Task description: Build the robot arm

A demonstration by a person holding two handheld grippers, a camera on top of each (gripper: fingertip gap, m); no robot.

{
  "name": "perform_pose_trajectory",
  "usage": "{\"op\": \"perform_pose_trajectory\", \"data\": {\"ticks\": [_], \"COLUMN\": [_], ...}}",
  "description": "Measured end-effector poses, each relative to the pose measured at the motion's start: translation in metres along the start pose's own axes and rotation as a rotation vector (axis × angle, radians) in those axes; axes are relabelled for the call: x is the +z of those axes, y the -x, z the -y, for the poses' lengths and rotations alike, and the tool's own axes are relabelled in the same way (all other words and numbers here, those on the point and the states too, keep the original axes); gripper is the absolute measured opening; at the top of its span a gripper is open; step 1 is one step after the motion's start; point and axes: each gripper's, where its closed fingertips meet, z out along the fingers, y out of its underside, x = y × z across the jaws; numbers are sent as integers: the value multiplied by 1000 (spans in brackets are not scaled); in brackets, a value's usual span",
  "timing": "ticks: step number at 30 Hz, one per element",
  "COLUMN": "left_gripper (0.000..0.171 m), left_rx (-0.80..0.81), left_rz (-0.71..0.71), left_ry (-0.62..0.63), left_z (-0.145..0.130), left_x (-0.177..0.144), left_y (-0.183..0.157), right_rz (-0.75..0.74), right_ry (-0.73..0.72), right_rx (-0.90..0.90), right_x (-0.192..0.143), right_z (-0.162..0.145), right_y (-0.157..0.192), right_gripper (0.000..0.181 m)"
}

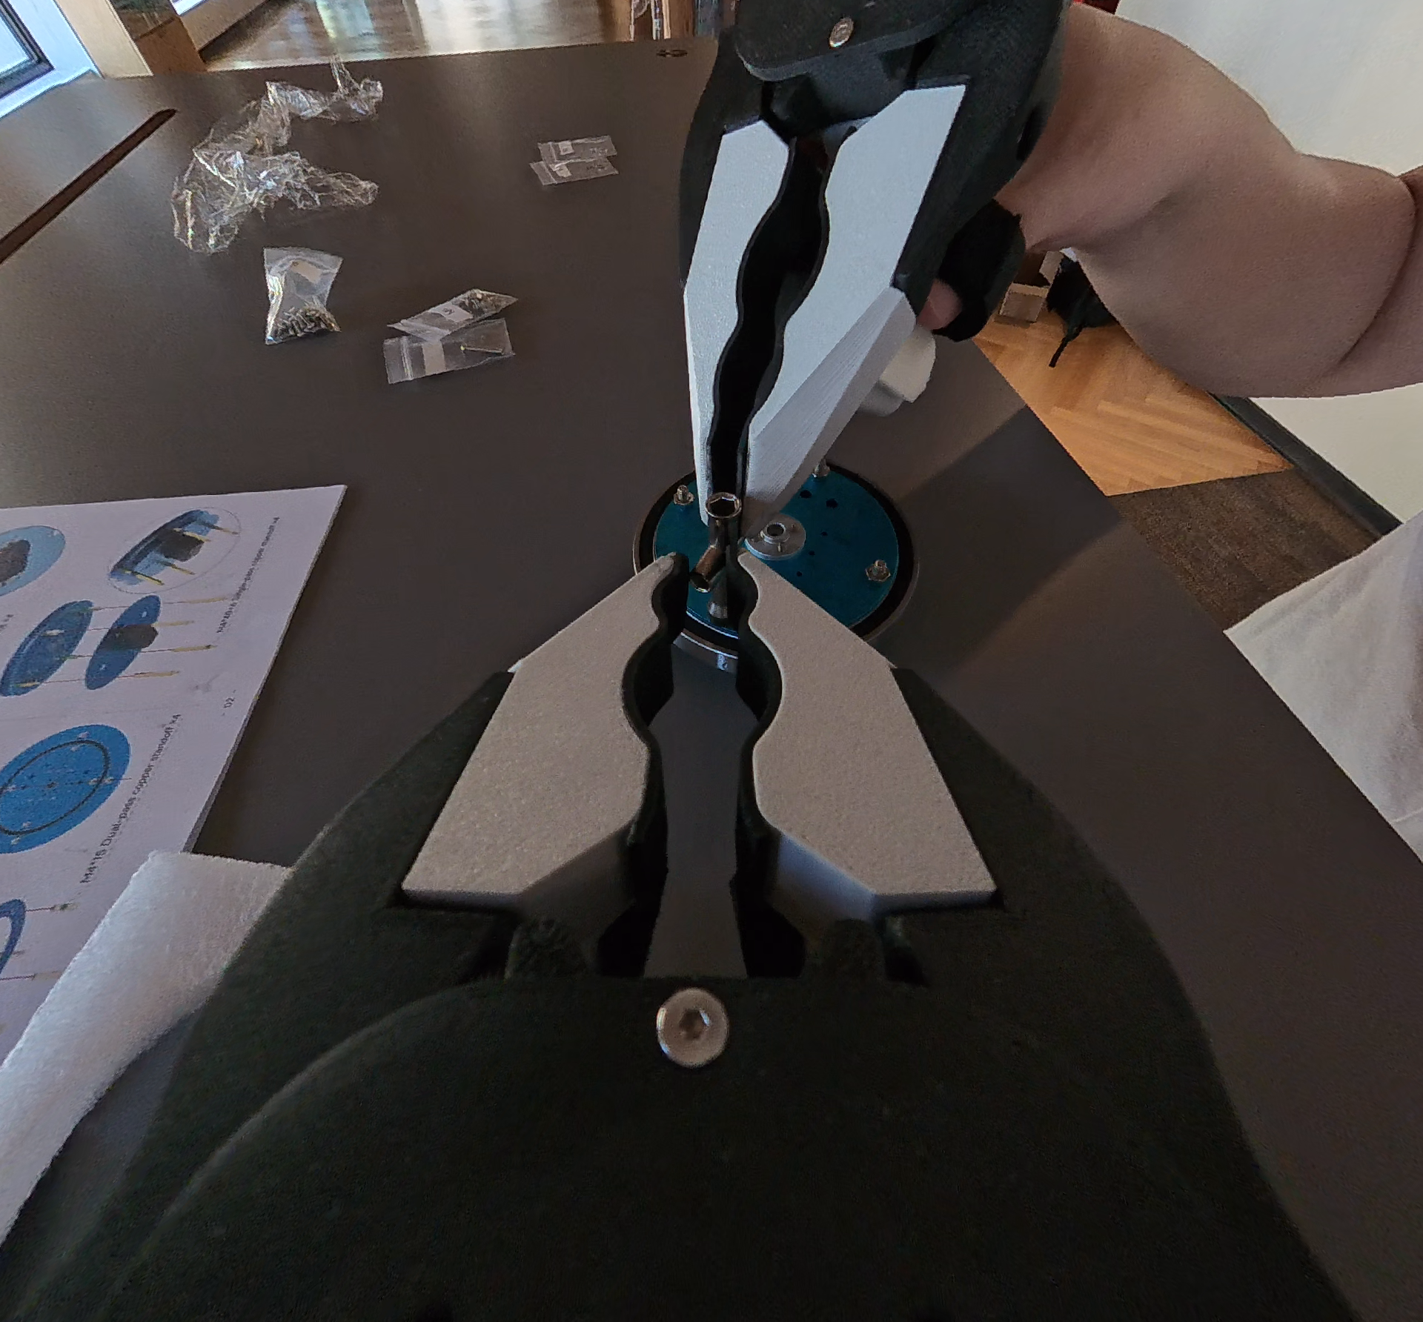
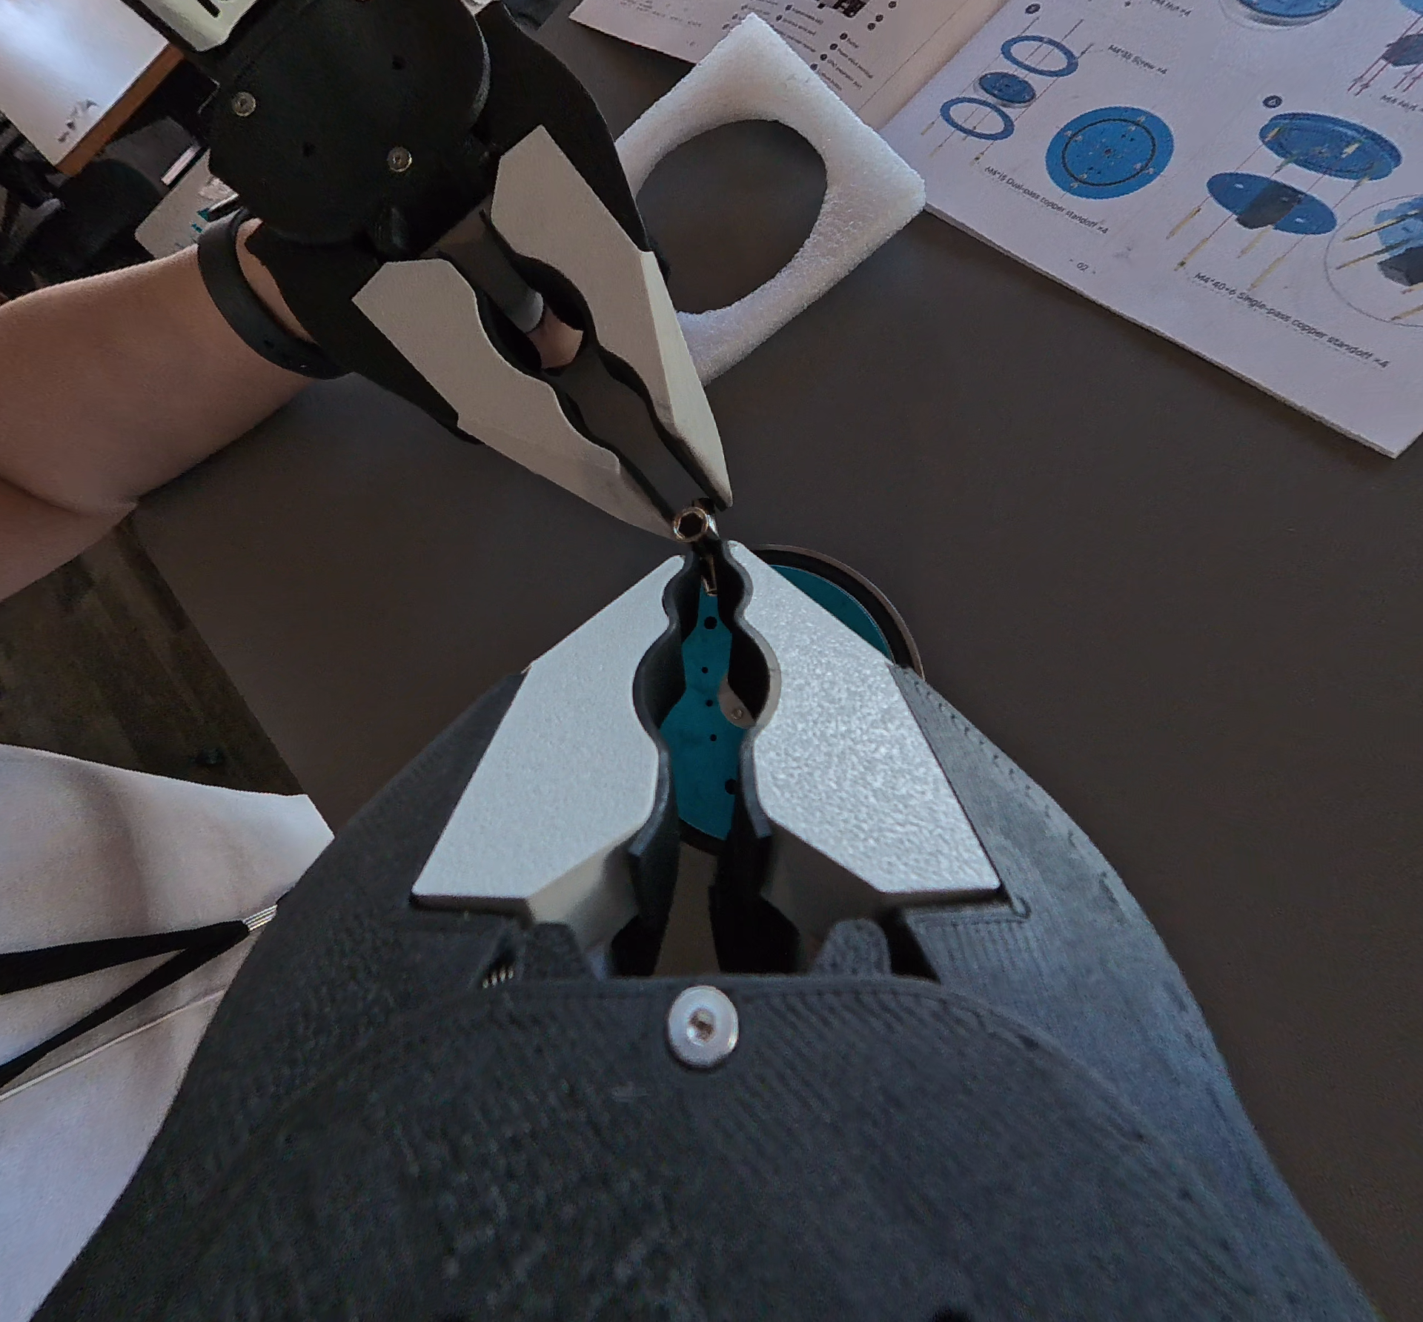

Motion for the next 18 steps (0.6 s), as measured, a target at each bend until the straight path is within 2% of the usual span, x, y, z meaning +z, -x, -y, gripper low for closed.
{"op": "perform_pose_trajectory", "data": {"ticks": [9, 10, 12, 14, 16, 18], "left_gripper": [6, 0, 0, 1, 3, 3], "left_rx": [7, 3, 24, 8, -6, 0], "left_rz": [-4, 11, 40, 26, 42, 62], "left_ry": [-15, -22, 12, 17, 20, 24], "left_z": [3, 5, -2, -3, -3, -5], "left_x": [0, -1, 0, 1, 1, -1], "left_y": [0, 3, 8, 5, 7, 9], "right_rz": [-36, -10, 114, 56, -19, -5], "right_ry": [-23, -25, 44, 156, 151, 160], "right_rx": [5, 6, 47, 4, -51, -64], "right_x": [-1, 0, 8, 15, 16, 15], "right_z": [-1, -1, -11, -24, -24, -24], "right_y": [0, 4, 24, 17, 8, 9], "right_gripper": [4, 3, 0, 0, 0, 0]}}
